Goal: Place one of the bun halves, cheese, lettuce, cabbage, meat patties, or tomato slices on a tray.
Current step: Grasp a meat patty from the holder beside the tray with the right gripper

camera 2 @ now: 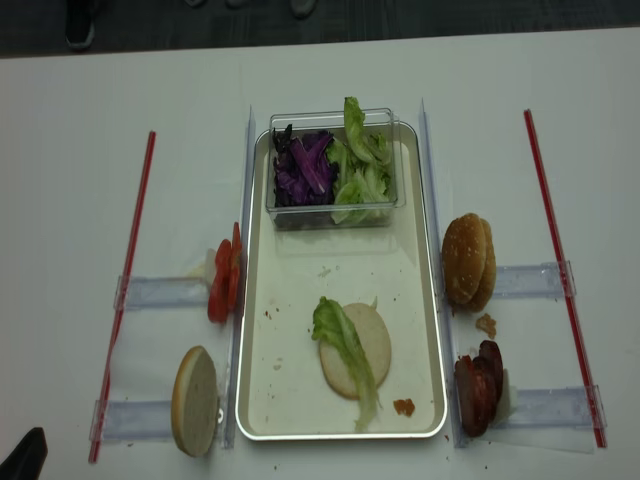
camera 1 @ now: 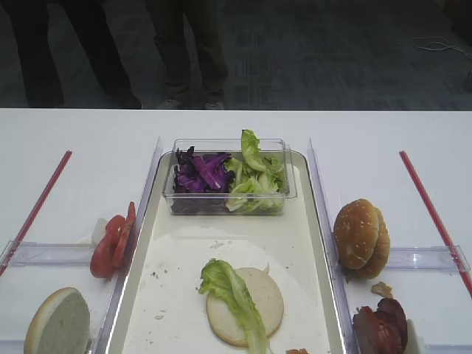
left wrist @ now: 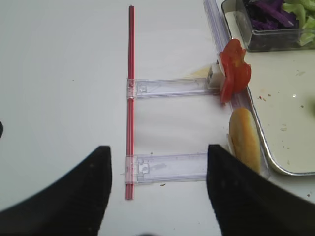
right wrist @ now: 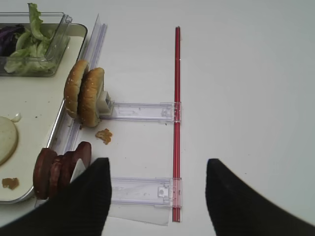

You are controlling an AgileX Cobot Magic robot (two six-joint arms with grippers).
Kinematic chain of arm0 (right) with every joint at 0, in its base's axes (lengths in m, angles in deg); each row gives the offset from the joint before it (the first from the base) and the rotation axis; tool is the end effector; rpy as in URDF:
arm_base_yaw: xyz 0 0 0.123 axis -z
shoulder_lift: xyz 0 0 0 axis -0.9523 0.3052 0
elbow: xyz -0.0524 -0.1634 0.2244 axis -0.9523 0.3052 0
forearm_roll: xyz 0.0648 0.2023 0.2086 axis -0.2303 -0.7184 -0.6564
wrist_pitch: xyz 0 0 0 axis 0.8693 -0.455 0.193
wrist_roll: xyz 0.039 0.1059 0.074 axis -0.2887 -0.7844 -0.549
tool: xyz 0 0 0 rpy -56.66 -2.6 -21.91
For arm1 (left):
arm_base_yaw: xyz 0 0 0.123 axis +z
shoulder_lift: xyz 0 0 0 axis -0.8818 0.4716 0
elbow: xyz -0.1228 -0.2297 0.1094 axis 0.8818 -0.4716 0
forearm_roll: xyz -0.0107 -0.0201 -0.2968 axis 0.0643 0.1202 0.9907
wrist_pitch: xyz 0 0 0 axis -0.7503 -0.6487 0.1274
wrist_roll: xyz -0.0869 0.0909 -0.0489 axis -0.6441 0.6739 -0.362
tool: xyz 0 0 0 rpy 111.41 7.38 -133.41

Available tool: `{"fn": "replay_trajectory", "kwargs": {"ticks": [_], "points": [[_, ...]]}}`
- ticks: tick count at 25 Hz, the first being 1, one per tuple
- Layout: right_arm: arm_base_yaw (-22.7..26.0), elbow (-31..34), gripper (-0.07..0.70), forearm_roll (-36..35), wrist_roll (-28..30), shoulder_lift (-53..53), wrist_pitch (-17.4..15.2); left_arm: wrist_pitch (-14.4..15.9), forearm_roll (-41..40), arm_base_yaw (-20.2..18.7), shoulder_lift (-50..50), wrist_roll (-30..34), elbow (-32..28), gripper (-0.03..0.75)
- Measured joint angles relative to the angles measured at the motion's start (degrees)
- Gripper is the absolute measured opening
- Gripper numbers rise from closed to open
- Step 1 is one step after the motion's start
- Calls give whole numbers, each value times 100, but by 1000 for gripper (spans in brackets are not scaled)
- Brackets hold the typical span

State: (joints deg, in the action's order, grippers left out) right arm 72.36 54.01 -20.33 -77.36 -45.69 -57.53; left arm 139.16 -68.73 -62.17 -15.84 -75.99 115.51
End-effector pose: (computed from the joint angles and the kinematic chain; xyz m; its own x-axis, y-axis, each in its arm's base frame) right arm 0.0730 0.0117 0.2599 -0.5399 -0.0006 -0.8417 -0.0721 0.9964 0.0455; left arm 0.0689 -0.0014 0.2602 -0.5629 -0.0307 -0.8260 -0.0078 0.9995 -0.0318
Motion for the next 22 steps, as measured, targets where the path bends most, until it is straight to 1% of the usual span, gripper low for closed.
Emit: {"fn": "replay_trajectory", "kwargs": {"ticks": [22], "points": [[0,0,469,11,11,0,0,0,0,0,0,0,0,400]]}}
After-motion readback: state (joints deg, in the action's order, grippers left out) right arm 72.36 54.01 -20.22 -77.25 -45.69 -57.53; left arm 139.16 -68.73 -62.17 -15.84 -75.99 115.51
